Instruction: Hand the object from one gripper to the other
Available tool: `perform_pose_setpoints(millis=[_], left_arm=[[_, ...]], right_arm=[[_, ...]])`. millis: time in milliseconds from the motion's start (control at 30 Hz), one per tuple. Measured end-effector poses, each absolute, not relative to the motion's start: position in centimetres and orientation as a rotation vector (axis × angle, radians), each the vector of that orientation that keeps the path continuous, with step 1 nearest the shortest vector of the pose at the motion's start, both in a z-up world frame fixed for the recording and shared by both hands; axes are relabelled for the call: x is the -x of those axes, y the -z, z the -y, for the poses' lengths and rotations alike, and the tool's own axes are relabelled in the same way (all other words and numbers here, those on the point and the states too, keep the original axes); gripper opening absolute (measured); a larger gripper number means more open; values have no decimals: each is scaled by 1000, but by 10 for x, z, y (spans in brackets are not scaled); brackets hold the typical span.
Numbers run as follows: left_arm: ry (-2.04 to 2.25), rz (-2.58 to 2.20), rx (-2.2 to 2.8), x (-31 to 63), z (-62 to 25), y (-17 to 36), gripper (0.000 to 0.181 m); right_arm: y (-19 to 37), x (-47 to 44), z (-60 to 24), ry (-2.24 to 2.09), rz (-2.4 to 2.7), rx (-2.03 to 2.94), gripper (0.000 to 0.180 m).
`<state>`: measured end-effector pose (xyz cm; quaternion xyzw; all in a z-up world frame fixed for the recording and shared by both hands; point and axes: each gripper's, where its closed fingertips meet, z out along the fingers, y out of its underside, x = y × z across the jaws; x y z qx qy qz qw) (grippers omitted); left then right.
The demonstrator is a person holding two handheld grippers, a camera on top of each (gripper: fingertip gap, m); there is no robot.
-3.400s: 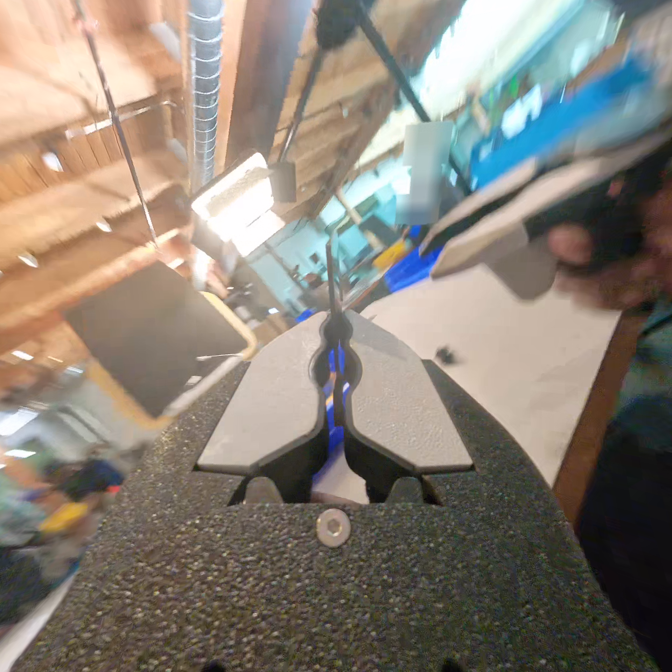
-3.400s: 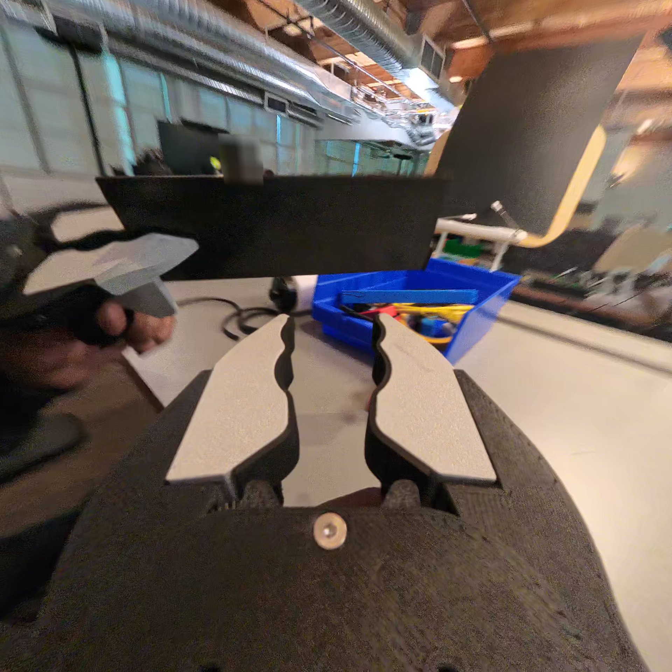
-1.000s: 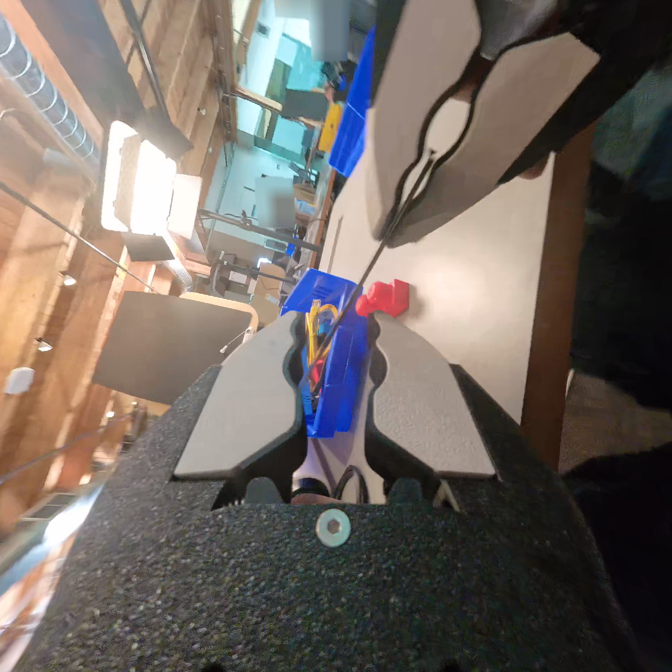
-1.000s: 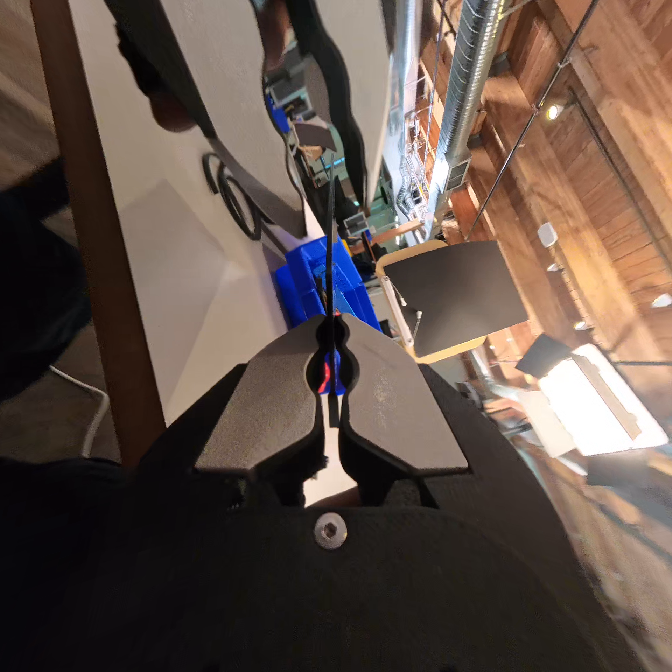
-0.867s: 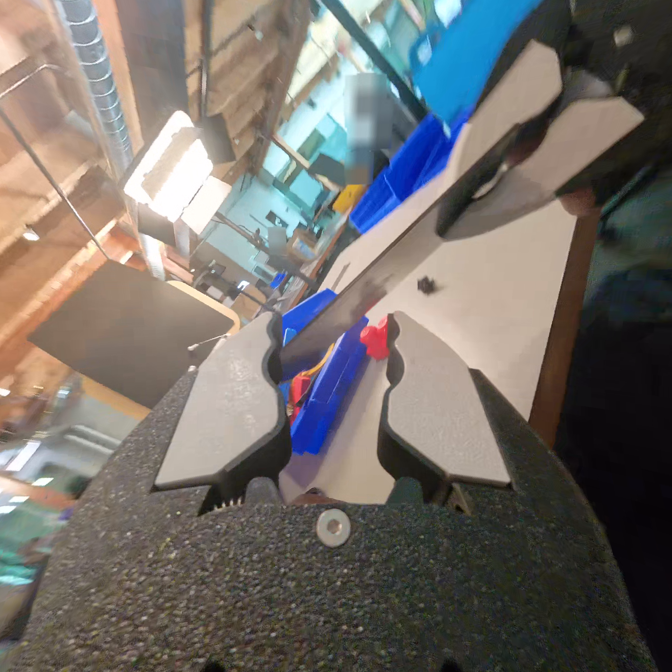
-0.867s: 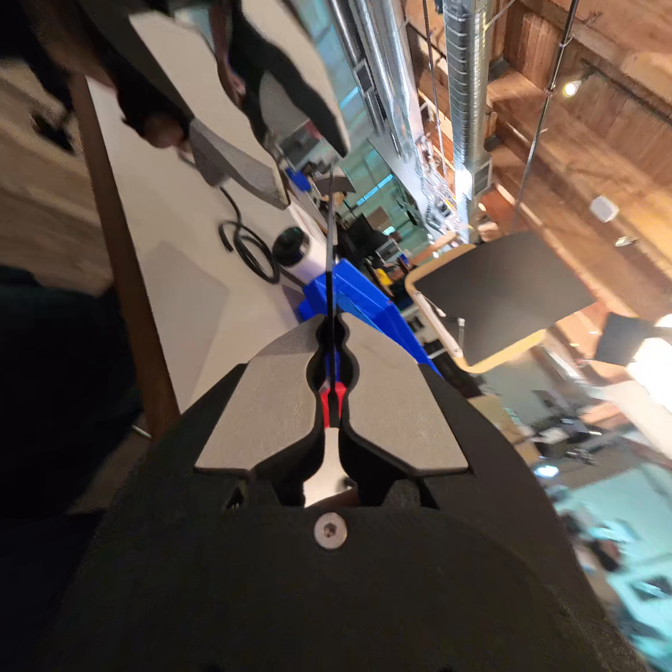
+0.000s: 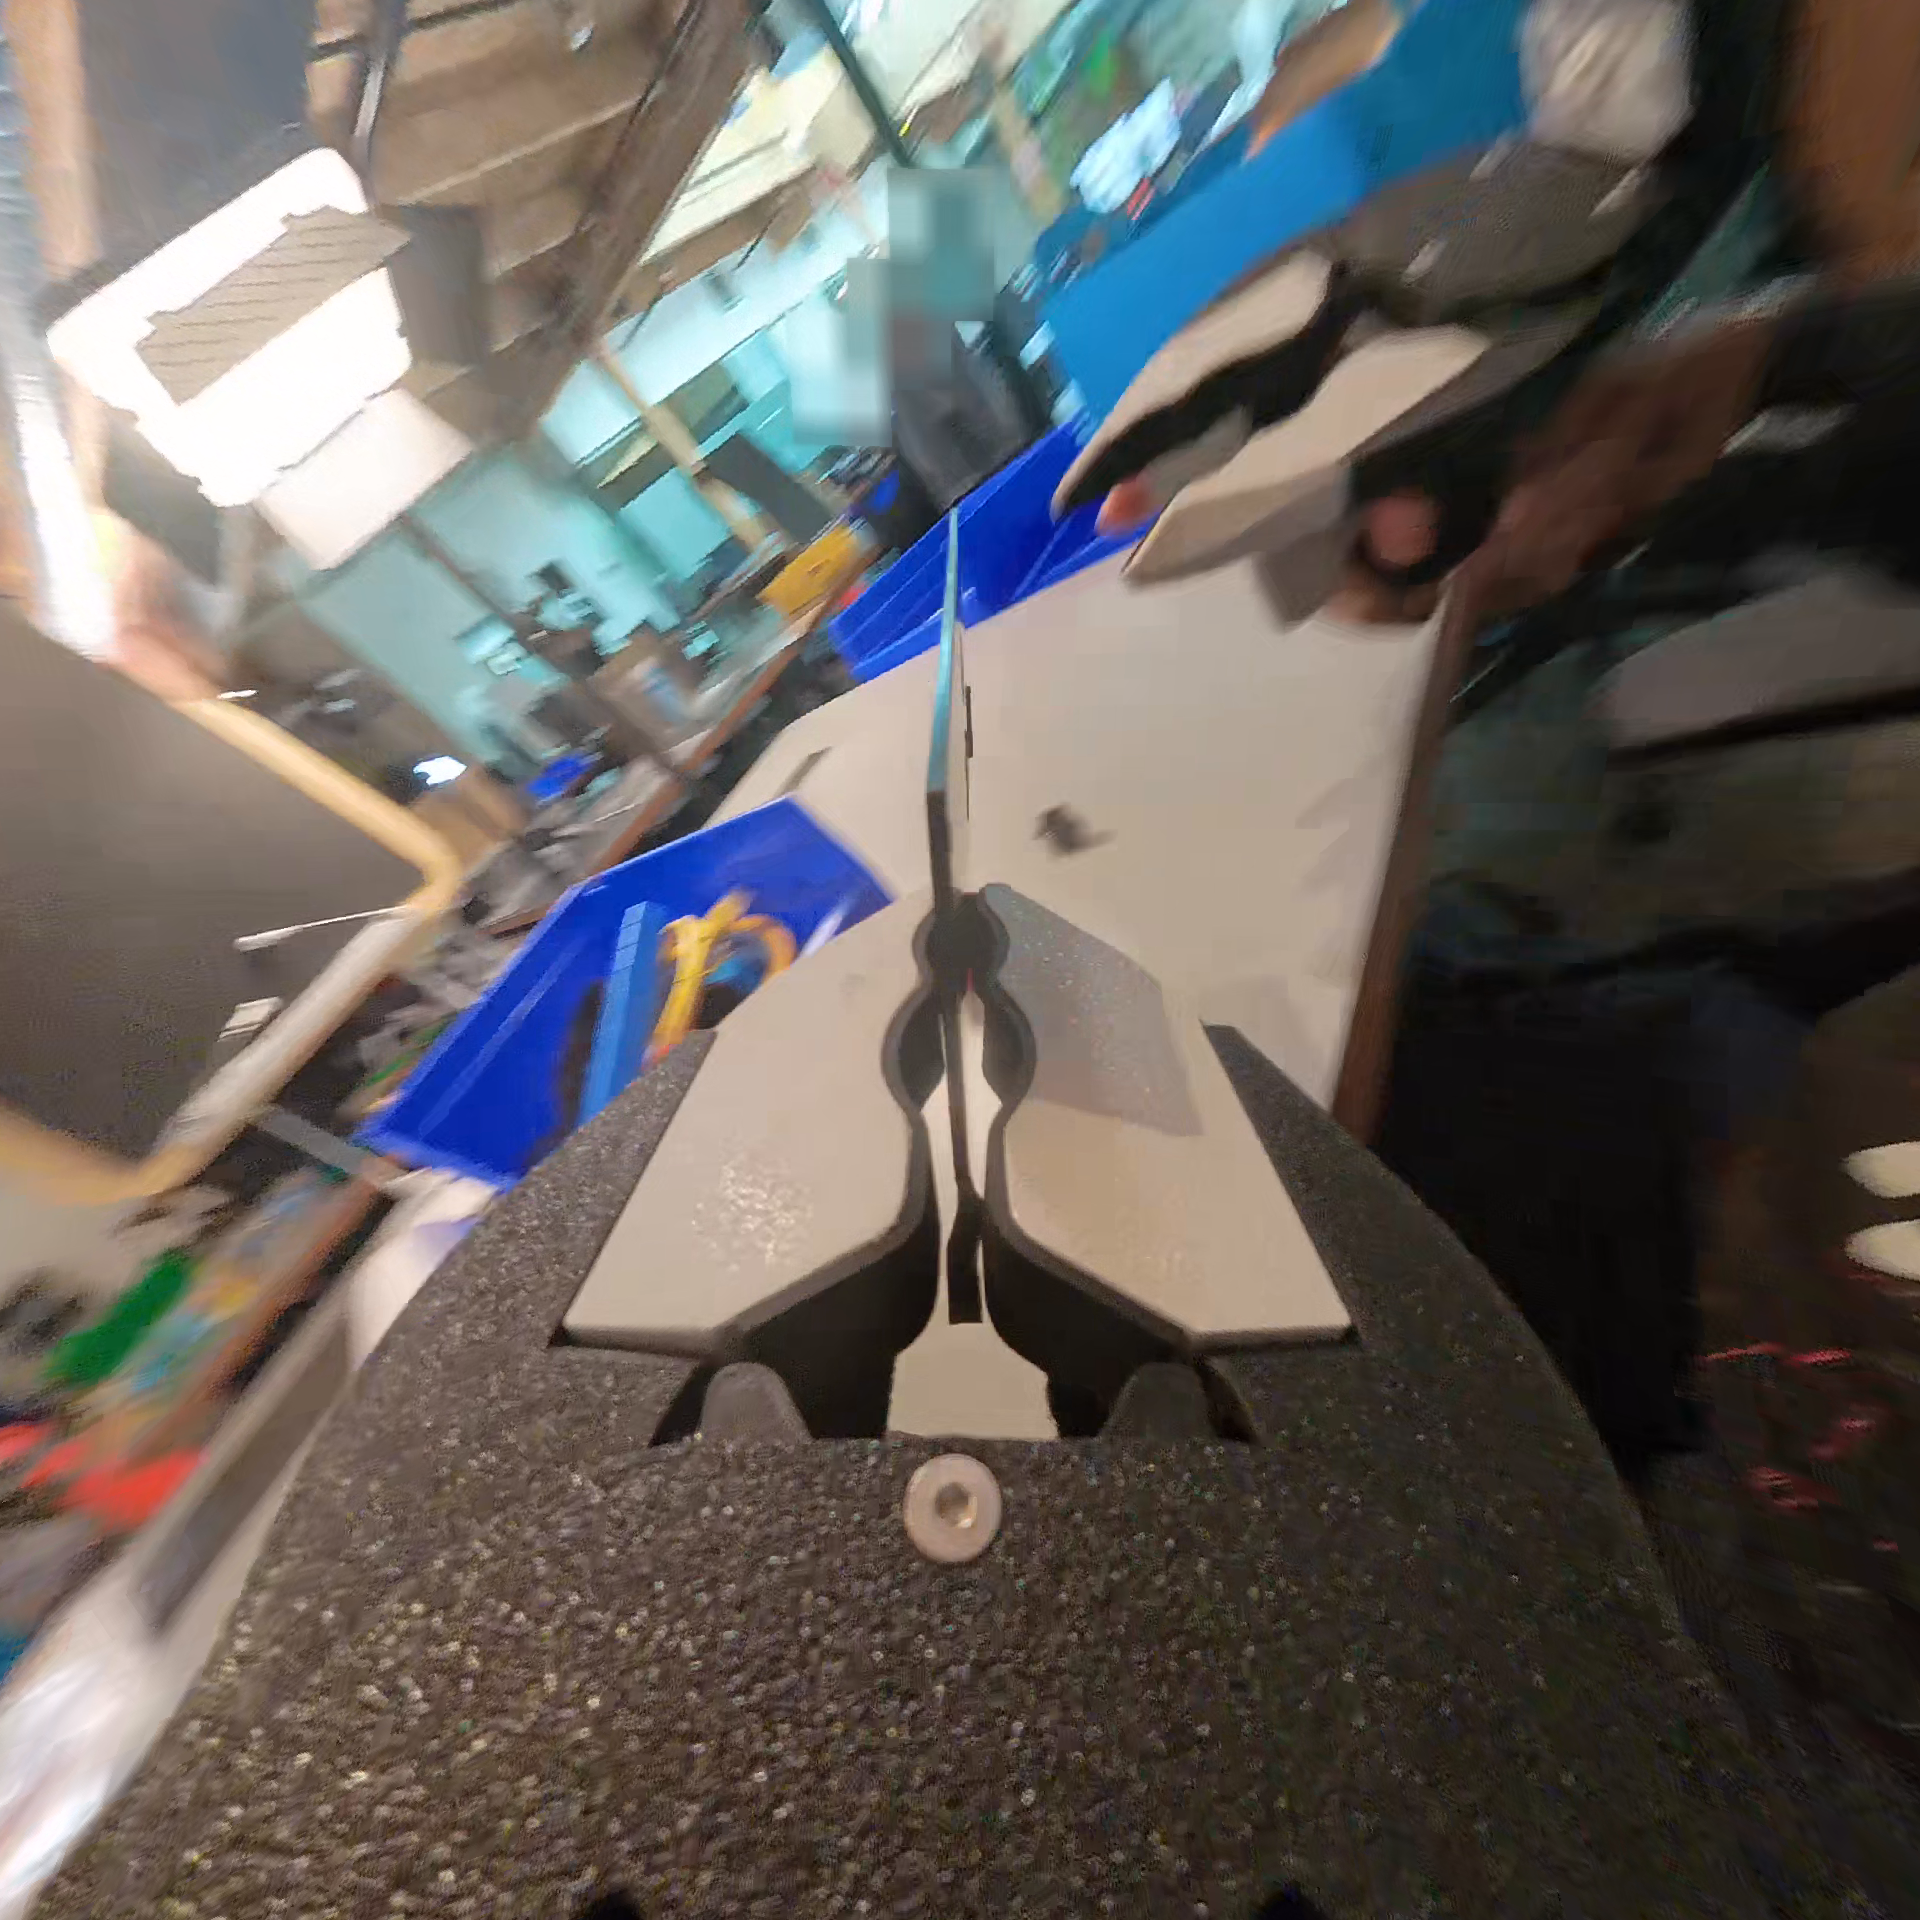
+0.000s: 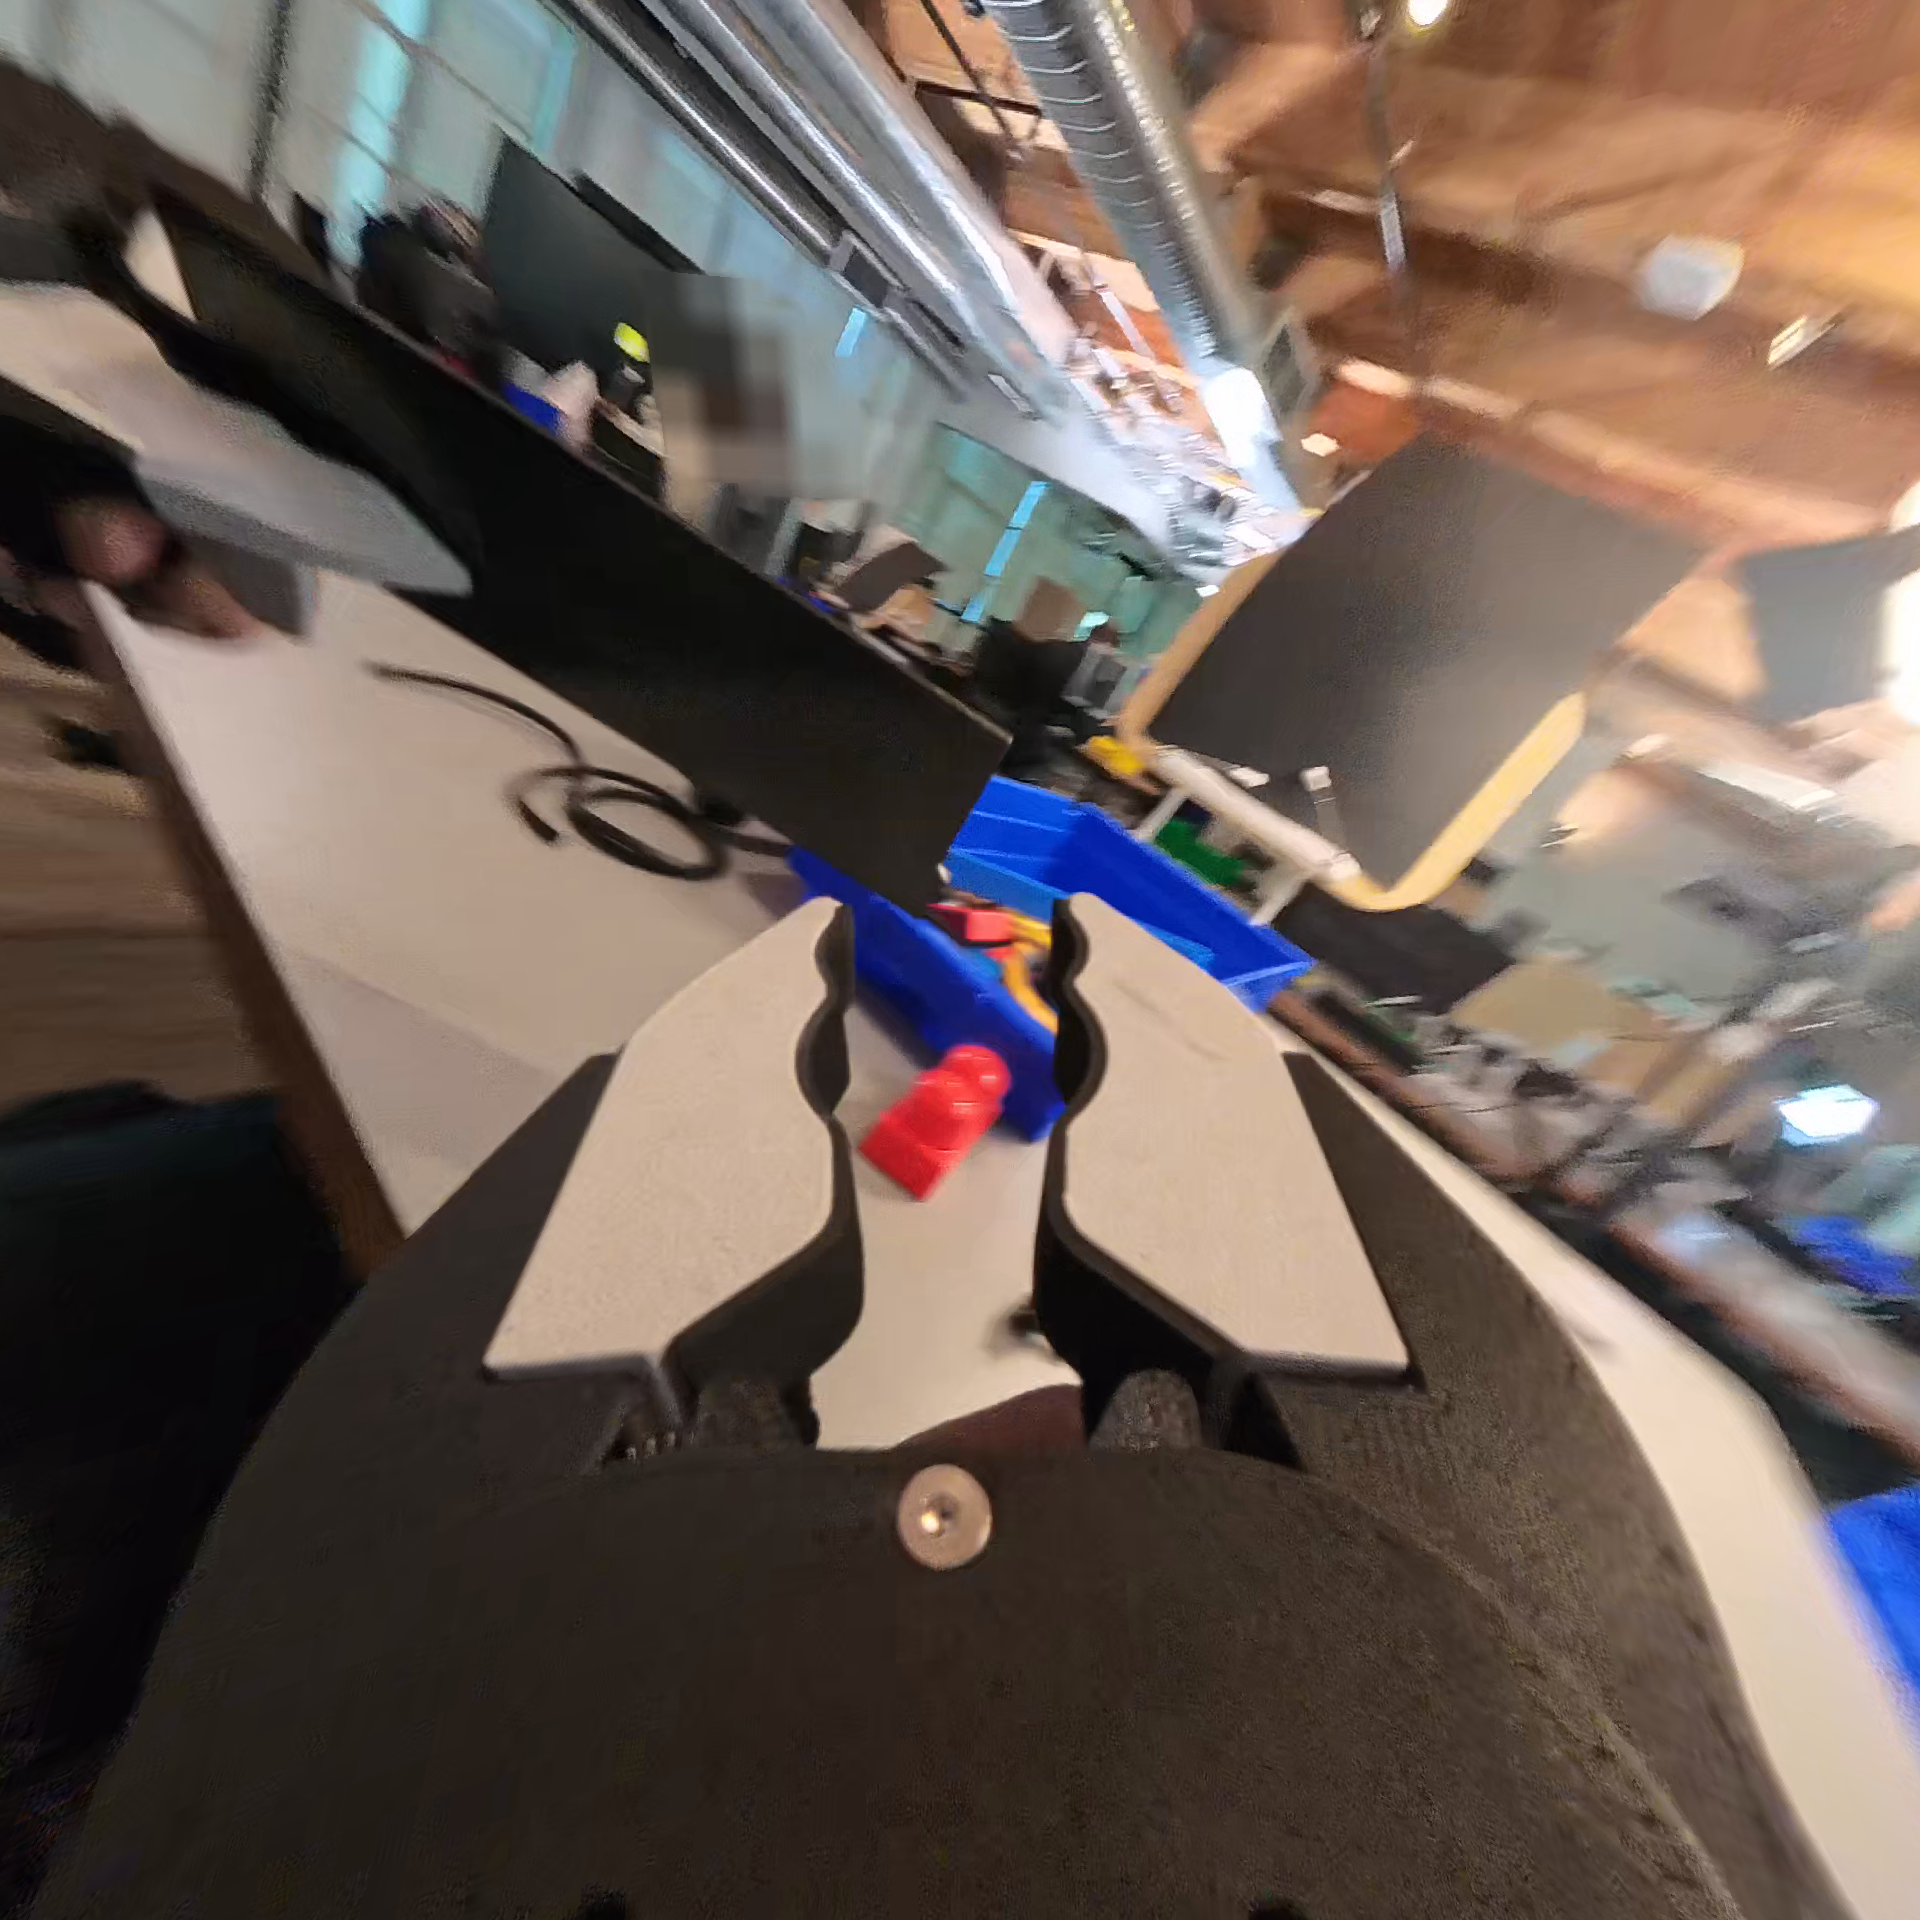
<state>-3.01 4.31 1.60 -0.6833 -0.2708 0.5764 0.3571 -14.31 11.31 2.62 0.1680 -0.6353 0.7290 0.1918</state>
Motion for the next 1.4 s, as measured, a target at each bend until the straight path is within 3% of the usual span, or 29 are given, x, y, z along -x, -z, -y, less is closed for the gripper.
perform_pose_setpoints(millis=[200, 367, 400, 467, 500, 733, 967, 1200, 1233, 1300, 1400], left_arm=[[-2015, 552, 2119, 41, -35, -10, 2], [-2068, 201, 2290, 44, -68, 6, 2], [-2071, 150, 2296, 44, -74, 6, 2], [-2071, 80, 2275, 44, -87, 4, 2], [-2053, 79, 2266, 44, -90, 4, 4], [-1881, 382, 1691, 26, -75, -52, 49], [-1213, 614, 1315, 20, -67, -63, 52], [-728, 609, 1349, 32, -123, -41, 48], [-661, 617, 1378, 32, -130, -36, 42], [-615, 635, 1411, 35, -135, -29, 5], [-768, 659, 1436, 41, -123, -29, 2]], right_arm=[[-21, 125, -107, -1653, 1503, -680, 51], [-1, 112, -97, -1409, 1415, -824, 52], [6, 113, -94, -1356, 1415, -846, 46], [15, 118, -91, -1279, 1420, -861, 9], [17, 119, -90, -1279, 1437, -849, 2], [18, 114, -90, -1670, 1842, -714, 0], [8, 68, -104, -2239, 2395, -707, 1], [31, 21, -114, -2256, 2793, -937, 0], [34, 16, -116, -2235, 2844, -965, 3], [38, 10, -117, -2196, 2914, -980, 4], [39, 29, -104, -2147, 2824, -801, 13]])
